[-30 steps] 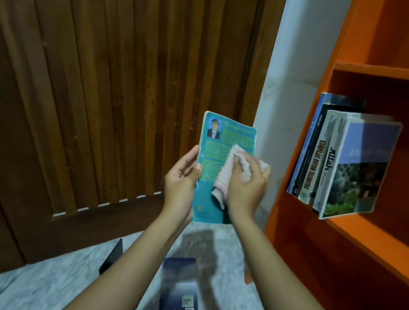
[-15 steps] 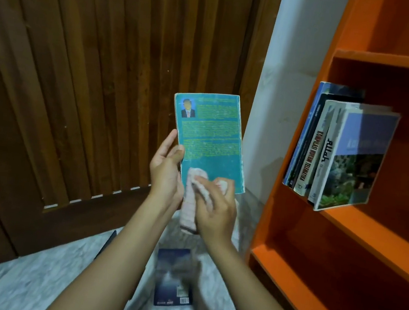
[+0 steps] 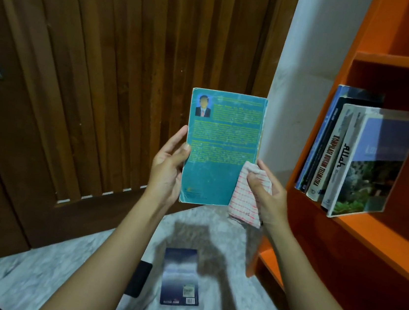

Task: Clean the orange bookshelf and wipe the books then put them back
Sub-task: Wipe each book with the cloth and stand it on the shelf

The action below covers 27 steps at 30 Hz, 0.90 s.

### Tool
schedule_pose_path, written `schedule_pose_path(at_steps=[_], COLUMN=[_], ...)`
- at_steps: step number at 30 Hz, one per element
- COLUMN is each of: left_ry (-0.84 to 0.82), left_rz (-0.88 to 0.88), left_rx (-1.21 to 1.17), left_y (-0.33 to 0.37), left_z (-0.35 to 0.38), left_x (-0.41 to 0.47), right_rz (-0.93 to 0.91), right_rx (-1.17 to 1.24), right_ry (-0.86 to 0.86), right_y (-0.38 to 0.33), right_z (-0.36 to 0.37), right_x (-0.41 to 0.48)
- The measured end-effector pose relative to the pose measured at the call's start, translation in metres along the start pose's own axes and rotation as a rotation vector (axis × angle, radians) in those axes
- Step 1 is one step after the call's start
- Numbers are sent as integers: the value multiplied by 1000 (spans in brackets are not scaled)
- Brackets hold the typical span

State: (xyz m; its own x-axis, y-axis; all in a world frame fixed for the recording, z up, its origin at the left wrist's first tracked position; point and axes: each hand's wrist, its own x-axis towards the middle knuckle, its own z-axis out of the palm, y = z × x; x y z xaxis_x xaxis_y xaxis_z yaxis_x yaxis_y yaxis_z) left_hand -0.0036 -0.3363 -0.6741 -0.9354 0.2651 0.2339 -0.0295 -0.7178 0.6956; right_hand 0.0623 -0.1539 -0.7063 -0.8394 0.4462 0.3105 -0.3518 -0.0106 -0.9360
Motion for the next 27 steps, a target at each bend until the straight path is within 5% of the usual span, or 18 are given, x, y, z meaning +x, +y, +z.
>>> schedule_pose_path(at_steps=[13, 19, 23, 27], left_ry=[36, 128, -45, -10], left_rz=[127, 452, 382, 437], left_rx=[487, 700, 775, 947], left_y=[-5, -5, -11, -20], left_z=[1, 18, 43, 45], left_x=[13, 7, -3, -5], right_rz=[40, -103, -235, -451], right_rx=[239, 73, -107, -454], right_ry=[165, 174, 177, 224], right_y=[-2, -5, 3, 20], right_z=[12, 13, 24, 29], right_x=[-6, -6, -16, -23])
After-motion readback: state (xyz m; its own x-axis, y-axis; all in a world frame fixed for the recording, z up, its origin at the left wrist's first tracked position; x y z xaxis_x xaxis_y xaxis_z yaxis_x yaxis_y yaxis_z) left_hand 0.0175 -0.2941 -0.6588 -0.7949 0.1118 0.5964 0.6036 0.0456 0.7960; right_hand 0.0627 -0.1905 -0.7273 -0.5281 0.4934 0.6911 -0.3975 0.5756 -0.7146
